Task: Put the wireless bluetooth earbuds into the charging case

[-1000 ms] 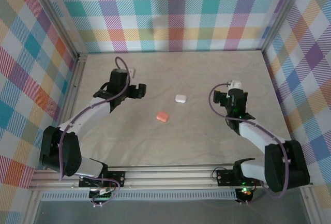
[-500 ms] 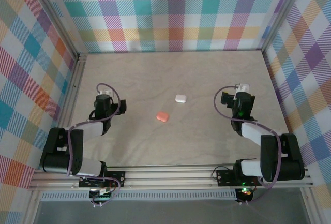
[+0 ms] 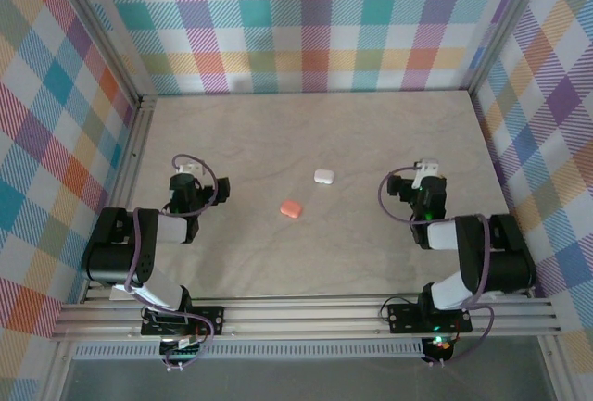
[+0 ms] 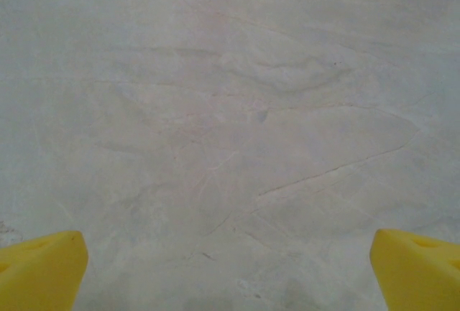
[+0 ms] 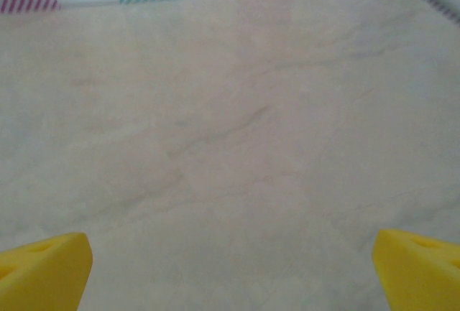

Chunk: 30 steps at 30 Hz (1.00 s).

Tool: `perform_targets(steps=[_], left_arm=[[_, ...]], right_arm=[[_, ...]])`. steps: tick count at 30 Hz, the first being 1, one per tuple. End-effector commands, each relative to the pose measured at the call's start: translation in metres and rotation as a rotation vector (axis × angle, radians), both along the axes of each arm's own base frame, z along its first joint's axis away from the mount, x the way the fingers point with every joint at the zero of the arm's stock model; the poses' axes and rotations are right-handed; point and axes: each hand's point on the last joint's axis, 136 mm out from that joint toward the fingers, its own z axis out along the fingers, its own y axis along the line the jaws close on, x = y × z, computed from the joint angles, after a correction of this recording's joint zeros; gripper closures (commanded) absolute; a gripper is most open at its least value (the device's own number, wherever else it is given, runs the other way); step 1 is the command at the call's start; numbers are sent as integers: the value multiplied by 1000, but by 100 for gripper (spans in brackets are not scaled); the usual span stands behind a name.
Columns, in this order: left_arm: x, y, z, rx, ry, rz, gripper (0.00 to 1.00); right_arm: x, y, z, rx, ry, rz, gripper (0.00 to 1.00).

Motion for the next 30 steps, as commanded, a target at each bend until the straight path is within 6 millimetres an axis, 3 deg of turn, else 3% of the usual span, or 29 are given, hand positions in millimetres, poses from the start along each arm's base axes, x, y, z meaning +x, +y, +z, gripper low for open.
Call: perform_targets(steps=[1, 30], left_arm=[[10, -4, 17, 2, -62, -30, 0], [10, -5, 17, 5, -61, -28, 0]], right_arm=[[20, 6, 17, 12, -29, 39, 0], [20, 6, 17, 22, -34, 50, 0]])
